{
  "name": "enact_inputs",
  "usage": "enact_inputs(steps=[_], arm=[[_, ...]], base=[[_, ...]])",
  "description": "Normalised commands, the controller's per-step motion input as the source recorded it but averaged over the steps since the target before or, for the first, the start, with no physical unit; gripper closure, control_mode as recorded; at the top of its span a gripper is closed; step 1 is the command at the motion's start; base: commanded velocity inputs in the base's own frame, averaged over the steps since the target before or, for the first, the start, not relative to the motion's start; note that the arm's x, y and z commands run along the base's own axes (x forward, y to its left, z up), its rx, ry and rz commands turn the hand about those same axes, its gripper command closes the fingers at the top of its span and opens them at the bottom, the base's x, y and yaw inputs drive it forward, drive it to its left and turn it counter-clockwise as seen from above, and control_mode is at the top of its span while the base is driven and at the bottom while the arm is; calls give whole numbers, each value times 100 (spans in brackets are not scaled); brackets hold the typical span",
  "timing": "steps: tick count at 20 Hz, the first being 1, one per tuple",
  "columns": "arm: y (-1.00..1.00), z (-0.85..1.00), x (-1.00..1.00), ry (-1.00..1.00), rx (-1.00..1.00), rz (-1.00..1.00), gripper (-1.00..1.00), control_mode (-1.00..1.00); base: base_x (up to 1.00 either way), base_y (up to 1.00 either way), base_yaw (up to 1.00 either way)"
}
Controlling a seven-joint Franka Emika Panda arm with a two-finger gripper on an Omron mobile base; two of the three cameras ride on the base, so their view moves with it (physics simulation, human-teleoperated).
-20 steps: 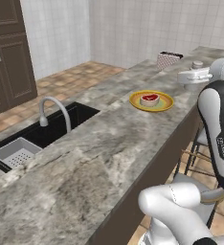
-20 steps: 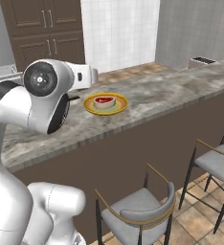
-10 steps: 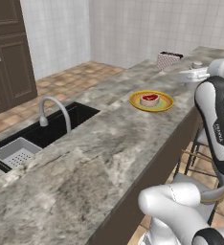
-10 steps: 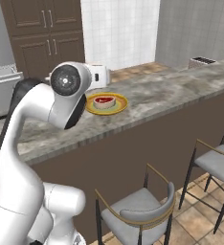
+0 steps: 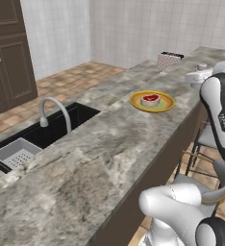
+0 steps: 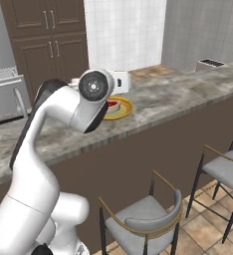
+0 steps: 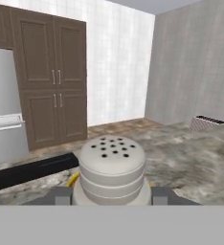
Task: Retrieve the shaker from the cabinet and place it next the steak on a plate on the dining table.
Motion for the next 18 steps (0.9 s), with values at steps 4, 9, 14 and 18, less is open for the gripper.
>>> enact_inputs(steps=[4,9,14,18], arm=[[-27,-29,16,1,-3,0,100,-100],[-19,-23,19,1,-2,0,100,-100],[-21,-23,22,7,0,0,100,-100],[-25,-21,23,9,0,0,100,-100]], base=[[0,0,0],[0,0,0],[0,0,0],[0,0,0]])
